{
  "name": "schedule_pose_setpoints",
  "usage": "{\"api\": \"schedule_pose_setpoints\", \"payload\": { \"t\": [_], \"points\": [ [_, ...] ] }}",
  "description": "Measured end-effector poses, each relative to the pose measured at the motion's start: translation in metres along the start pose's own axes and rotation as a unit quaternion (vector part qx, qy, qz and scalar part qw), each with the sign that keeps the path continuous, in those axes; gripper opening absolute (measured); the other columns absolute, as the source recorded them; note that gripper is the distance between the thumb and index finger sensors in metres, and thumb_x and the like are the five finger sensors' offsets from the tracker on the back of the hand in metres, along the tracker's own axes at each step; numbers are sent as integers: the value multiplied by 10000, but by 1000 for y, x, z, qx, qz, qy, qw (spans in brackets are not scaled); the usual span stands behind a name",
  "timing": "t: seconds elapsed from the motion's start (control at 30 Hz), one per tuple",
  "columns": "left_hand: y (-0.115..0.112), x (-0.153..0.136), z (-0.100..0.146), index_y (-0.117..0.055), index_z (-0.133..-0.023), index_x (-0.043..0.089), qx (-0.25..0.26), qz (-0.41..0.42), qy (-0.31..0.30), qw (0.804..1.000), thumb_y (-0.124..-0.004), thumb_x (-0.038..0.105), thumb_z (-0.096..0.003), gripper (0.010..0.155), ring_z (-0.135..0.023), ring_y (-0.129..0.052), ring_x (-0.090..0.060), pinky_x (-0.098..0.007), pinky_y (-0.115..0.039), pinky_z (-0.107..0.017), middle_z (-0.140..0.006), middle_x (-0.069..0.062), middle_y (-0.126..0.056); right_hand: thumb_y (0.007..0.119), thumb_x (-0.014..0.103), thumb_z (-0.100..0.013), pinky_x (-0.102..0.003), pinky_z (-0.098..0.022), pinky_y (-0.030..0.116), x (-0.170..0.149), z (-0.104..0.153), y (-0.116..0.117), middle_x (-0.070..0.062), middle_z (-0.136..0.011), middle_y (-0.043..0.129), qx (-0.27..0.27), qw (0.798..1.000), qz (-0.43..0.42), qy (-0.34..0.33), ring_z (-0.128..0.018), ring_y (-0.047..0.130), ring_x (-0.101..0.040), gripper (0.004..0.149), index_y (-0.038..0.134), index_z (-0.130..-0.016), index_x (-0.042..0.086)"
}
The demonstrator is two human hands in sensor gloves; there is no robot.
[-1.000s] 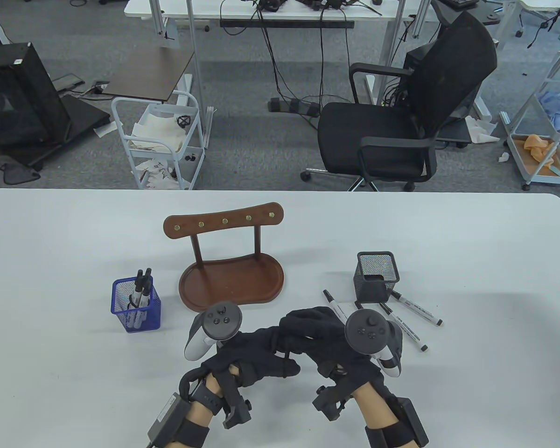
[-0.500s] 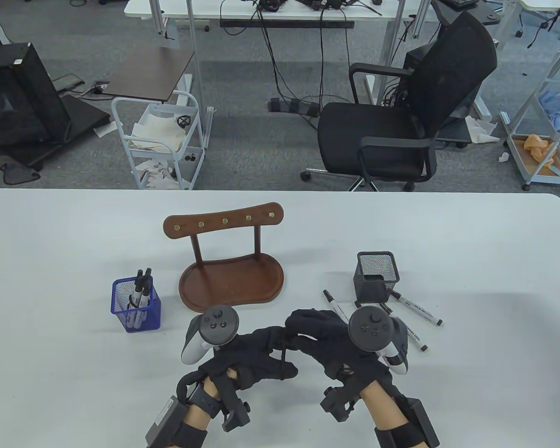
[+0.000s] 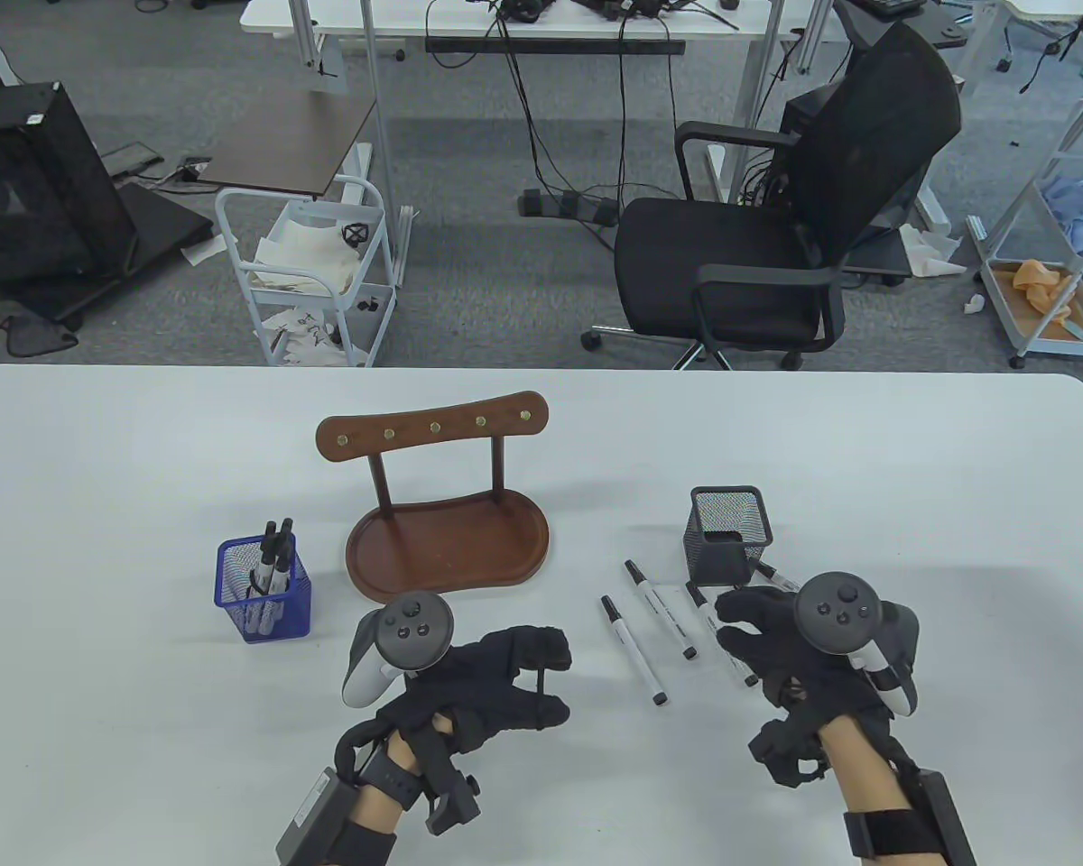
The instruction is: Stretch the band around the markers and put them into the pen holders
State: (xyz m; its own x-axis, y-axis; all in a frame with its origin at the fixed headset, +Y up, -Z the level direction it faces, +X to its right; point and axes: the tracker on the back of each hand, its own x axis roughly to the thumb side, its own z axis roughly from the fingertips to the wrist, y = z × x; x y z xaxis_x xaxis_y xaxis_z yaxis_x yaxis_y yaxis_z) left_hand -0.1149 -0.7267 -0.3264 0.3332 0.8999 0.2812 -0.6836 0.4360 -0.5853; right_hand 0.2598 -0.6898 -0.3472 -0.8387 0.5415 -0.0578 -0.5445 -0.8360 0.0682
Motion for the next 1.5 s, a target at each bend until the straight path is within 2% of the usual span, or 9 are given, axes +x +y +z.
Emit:
{"api": "schedule_pose_setpoints", "payload": {
  "t": [0.3, 0.7, 0.97, 1.1, 1.37, 1.5],
  "points": [
    [3, -2, 2, -567, -1095, 110, 5, 5, 3, 1000, -947, 431, -490, 784, -1053, -618, -462, -701, -503, -757, -1127, -130, -732, 944, 321, -457, -587, -762, 555, -34, -38, -12, -8, -1057, 828, -14, 993, 76, 90, -980, 716, -346, 484, 838, -927, 264],
    [5, -4, 2, -579, -1090, 108, 4, 9, 9, 1000, -946, 426, -491, 771, -1051, -622, -464, -700, -507, -755, -1120, -127, -742, 936, 341, -451, -570, -770, 541, -63, -83, -4, -10, -1041, 794, 7, 978, 123, 166, -933, 708, -325, 509, 821, -944, 280],
    [6, -5, 2, -588, -1087, 110, 6, 12, 11, 1000, -945, 424, -493, 761, -1049, -626, -462, -698, -511, -754, -1116, -124, -748, 936, 364, -444, -580, -766, 532, -73, -96, 9, -32, -1013, 794, 32, 976, 121, 177, -902, 709, -333, 491, 833, -922, 326],
    [5, -5, 2, -589, -1086, 109, 5, 12, 13, 1000, -945, 422, -493, 759, -1046, -634, -460, -697, -513, -754, -1112, -127, -753, 935, 364, -449, -576, -763, 537, -73, -99, 13, -22, -983, 795, 26, 974, 130, 181, -883, 715, -320, 454, 832, -890, 341],
    [6, -5, 1, -601, -1081, 111, 5, 12, 13, 1000, -944, 423, -494, 748, -1045, -639, -458, -697, -515, -753, -1107, -123, -762, 899, 359, -482, -598, -763, 500, -70, -98, 14, -51, -989, 754, 45, 973, 137, 183, -895, 673, -353, 446, 776, -897, 250],
    [5, -5, 1, -600, -1081, 111, 5, 13, 12, 1000, -944, 422, -495, 747, -1045, -639, -458, -697, -516, -753, -1107, -124, -763, 873, 363, -495, -625, -738, 536, -64, -94, 8, -88, -988, 775, 49, 974, 135, 178, -878, 713, -389, 464, 758, -915, 201]
  ]
}}
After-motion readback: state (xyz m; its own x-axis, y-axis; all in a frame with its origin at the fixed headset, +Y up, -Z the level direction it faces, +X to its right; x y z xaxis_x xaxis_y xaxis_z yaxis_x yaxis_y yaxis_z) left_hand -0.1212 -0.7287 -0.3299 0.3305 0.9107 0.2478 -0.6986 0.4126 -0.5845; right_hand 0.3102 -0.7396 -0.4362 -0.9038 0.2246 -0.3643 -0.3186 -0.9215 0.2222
